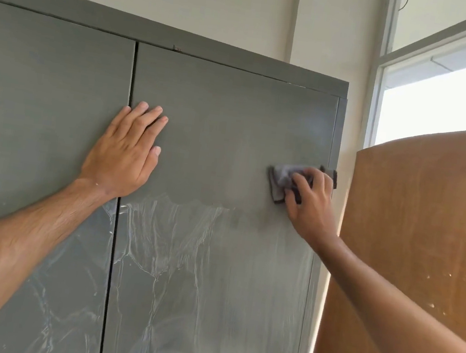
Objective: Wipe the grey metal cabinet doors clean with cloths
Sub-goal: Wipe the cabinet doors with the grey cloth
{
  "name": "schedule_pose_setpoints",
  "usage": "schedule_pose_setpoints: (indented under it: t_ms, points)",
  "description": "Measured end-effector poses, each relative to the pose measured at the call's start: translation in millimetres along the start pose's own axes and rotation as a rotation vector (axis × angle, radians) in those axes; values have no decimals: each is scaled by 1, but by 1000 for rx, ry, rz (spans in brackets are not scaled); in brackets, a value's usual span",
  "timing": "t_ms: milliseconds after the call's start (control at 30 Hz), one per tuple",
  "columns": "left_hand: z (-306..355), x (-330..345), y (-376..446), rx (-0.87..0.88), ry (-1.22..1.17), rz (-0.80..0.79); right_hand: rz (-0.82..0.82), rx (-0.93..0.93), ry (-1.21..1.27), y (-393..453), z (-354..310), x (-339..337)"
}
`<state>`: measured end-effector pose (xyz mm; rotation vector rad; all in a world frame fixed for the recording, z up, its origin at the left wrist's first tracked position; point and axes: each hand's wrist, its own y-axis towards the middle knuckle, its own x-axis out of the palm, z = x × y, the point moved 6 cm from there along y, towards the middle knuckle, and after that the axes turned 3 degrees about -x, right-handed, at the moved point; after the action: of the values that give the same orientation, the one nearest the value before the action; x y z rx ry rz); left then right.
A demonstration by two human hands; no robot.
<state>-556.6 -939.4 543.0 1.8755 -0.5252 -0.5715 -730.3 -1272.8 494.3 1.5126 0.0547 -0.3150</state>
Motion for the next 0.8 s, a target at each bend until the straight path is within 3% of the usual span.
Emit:
schedule_pose_setpoints:
  t_ms: [67,200,367,433,567,700,800]
  points:
    - [0,1,-1,2,4,-5,-26,62,-2,-13,24,-4]
    - [2,1,0,4,14,10,107,332,49,47,45,-19]
    - [1,0,-2,4,12,18,29,127,-11,-34,28,2]
    - [2,0,-1,8,3,26,8,179,-1,-29,48,-2]
    - [2,-1,-1,9,-1,42,128,384,75,21,42,-12]
    - [2,-1,-1,11,-6,34,11,64,4,-41,15,5]
    - [3,-1,-1,4,-8,40,31,185,38,-23,43,-4]
